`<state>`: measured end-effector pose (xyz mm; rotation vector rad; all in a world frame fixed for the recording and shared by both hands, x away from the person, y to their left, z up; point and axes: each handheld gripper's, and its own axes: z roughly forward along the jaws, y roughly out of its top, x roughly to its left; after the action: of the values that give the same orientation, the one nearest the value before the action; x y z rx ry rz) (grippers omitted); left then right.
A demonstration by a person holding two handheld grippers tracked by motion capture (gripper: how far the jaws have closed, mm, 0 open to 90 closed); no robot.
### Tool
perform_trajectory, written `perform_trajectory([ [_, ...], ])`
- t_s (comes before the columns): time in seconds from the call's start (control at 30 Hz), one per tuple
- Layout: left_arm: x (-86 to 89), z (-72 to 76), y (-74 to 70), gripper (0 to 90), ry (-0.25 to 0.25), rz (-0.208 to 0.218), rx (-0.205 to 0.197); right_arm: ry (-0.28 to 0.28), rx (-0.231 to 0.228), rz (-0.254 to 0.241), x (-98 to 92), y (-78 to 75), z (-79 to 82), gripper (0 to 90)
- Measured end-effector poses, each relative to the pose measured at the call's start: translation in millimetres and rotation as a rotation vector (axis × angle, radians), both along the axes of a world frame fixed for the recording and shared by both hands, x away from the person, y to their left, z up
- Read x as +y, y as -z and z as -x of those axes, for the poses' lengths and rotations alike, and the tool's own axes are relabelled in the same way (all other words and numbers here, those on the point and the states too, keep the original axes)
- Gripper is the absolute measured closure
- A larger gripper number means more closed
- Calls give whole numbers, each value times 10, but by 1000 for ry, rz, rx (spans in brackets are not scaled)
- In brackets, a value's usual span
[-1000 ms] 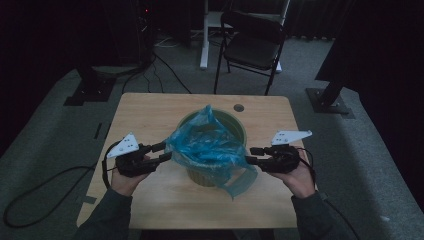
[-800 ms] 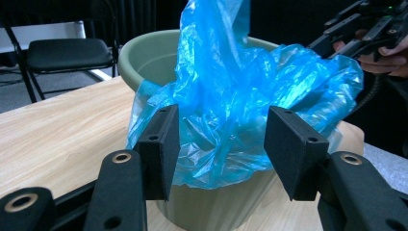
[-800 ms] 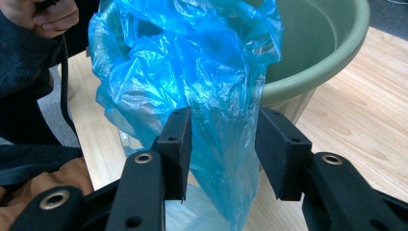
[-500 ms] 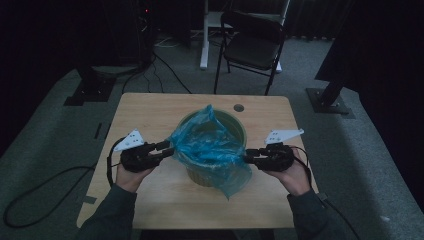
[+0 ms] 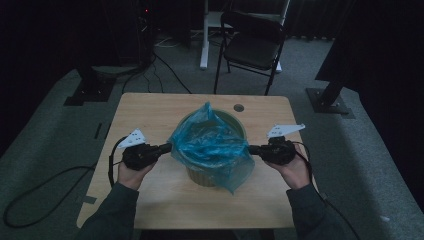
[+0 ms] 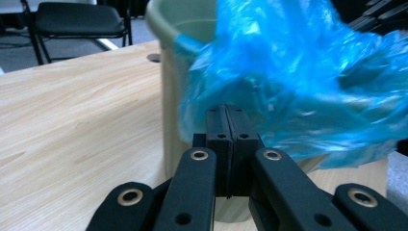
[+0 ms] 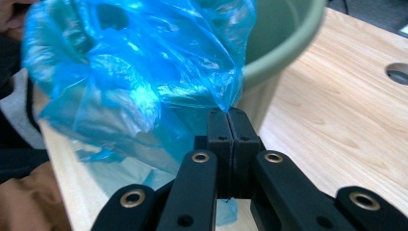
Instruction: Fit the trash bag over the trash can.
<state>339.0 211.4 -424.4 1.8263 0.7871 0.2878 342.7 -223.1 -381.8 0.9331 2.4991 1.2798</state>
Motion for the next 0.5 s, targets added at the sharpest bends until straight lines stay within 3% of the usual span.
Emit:
perform_trajectory([
  [0.23,11,-43,35,900,-14,-6,15,69,-9,33,-42,-3,-194,900],
  [0.4,31,-15,-2,900,-26,2,-2,68,0,24,-27,18,-222,900],
  [0.5,69,14,-49,764,-39,16,-20,60,-4,21,-11,9,-191,900],
])
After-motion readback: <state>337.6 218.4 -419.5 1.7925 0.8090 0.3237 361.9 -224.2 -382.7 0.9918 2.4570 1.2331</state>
